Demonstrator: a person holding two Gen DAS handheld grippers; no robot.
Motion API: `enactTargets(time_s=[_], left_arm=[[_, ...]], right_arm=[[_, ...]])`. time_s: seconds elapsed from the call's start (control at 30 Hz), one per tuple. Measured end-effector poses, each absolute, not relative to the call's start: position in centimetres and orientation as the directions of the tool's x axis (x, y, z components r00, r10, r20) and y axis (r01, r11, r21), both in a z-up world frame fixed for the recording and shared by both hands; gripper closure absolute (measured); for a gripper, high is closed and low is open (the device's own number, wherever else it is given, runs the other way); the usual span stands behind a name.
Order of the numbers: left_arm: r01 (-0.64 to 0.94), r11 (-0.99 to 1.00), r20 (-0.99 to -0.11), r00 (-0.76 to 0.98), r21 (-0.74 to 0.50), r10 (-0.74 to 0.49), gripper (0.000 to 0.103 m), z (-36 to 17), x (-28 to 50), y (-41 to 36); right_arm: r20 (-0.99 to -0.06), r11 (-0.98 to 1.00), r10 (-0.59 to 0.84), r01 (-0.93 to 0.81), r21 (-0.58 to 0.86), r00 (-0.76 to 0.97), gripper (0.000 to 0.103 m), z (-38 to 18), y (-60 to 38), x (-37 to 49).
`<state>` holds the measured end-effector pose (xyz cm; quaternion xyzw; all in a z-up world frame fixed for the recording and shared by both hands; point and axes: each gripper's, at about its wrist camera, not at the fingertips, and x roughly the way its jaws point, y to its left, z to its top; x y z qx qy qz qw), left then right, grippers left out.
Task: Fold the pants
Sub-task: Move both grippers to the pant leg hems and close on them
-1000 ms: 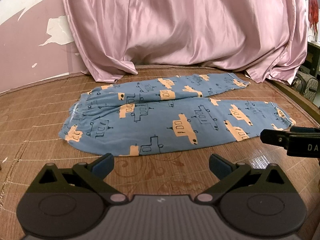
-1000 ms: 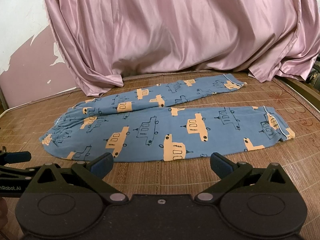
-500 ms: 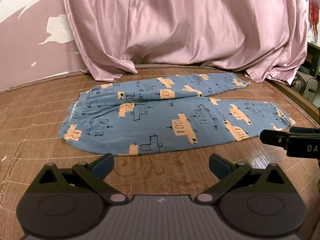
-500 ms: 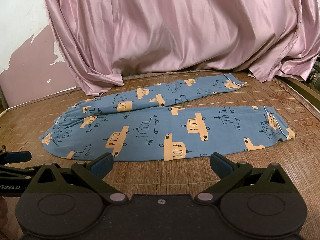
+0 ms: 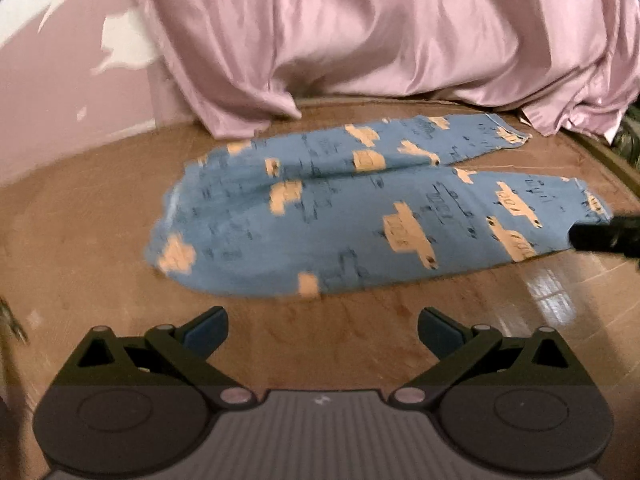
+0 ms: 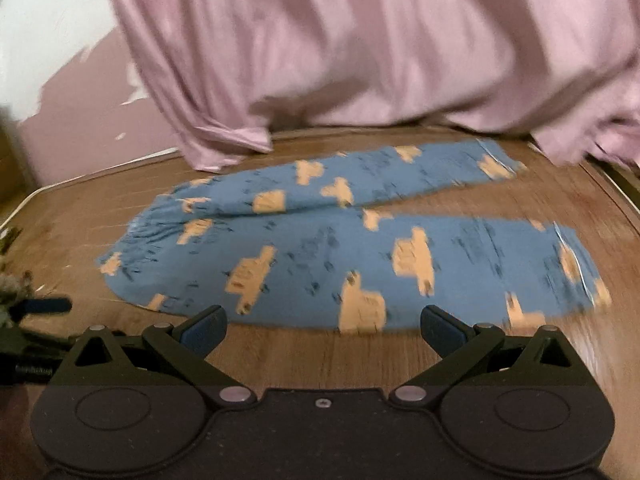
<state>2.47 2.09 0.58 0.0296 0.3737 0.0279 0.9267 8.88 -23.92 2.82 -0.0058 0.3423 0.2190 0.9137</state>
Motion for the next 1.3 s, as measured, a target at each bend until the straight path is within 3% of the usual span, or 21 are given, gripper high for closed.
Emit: enactTargets(time_s=[0.27, 0.43, 0.57, 0.7, 0.8, 0.93, 1.2, 1.3], left_arm=[[-0.145, 0.98, -0.809, 0.556, 0.135, 0.193, 0.0, 6.8, 11.1, 7.9], [-0.077, 0.979, -0.777, 0.598, 0.189, 0.197, 0.0, 9.2, 17.6, 11.8], [-0.03, 0.997, -0.787, 0.613, 0.067, 0.072, 0.0, 7.7, 21.6, 15.7], [-0.036, 0.991, -0.774, 0.62, 0.132, 0.126, 0.0, 5.6, 25.0, 17.1], [0.051, 0.978, -0.78, 0.612, 0.205, 0.132, 0.0, 4.2, 28.8, 16.1], [0.104, 0.982, -0.785, 0.617, 0.155, 0.058, 0.001, 2.0, 33.5, 15.1], [0.353, 0.919, -0.81, 0.582, 0.176, -0.069, 0.02, -2.1, 38.9, 12.6], [0.397, 0.908, -0.808, 0.574, 0.132, -0.133, 0.02, -2.2, 39.7, 11.8]], right_arm=[[-0.634, 0.811, 0.463, -0.585, 0.021, 0.619, 0.001, 5.7, -22.8, 18.6], [-0.639, 0.701, 0.561, -0.713, 0.028, 0.526, 0.001, 5.7, -20.1, 28.4], [-0.644, 0.564, 0.628, -0.826, -0.01, 0.437, 0.001, 3.7, -15.8, 35.3], [-0.653, 0.543, 0.637, -0.84, 0.001, 0.41, 0.002, 0.5, -12.6, 40.6], [-0.675, 0.555, 0.622, -0.831, 0.023, 0.397, 0.011, -1.1, -12.9, 43.6], [-0.709, 0.585, 0.565, -0.811, -0.016, 0.422, 0.015, -2.1, -15.2, 46.5], [-0.742, 0.628, 0.506, -0.777, -0.031, 0.439, 0.027, -2.8, -19.6, 51.6], [-0.752, 0.63, 0.512, -0.776, 0.0, 0.415, 0.028, -3.4, -20.4, 52.7]])
